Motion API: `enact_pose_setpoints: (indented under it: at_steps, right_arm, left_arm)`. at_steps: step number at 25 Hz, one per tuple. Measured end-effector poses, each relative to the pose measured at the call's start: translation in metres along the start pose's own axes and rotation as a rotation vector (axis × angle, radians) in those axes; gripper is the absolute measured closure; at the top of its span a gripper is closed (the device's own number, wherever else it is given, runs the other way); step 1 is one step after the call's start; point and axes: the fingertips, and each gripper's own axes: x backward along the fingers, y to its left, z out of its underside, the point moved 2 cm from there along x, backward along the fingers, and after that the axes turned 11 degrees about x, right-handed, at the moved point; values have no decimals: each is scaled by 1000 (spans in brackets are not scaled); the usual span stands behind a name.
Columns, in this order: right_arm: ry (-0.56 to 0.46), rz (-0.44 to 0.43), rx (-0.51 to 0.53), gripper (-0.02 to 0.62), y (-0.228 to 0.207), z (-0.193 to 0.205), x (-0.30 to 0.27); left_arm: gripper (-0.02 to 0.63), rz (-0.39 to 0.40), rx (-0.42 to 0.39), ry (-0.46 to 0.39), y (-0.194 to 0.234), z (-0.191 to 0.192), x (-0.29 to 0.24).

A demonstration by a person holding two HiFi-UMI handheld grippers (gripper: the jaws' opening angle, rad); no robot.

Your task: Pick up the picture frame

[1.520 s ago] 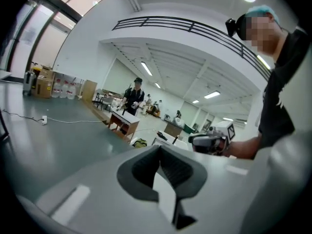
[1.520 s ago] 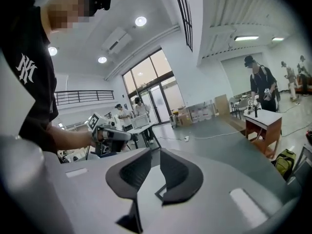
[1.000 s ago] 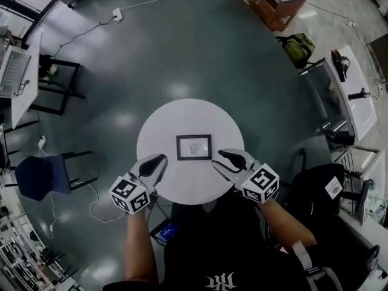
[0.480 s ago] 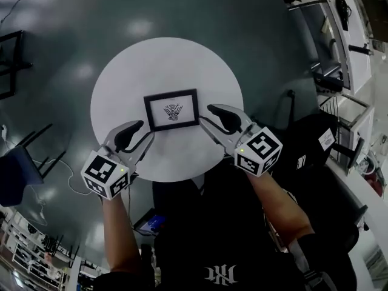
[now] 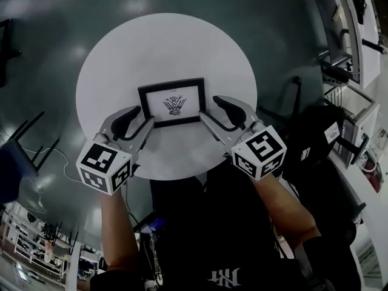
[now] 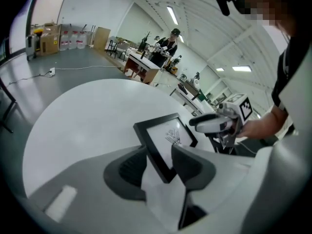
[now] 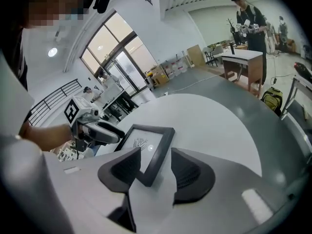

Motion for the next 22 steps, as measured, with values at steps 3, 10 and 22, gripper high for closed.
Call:
enact_pose_setpoints:
  at_steps: [3,10,22]
  right_arm:
    - [11,14,11,400,0,0,-7]
    - [43,45,30,417,-1,2,-16]
    - [55,83,19,473,0,5,-21]
  left_arm:
    - [449,-28,34,8,6,3,-3]
    - [457,-61,86,27,8,4,-9]
    - [486,-73,100,25,10,4,-12]
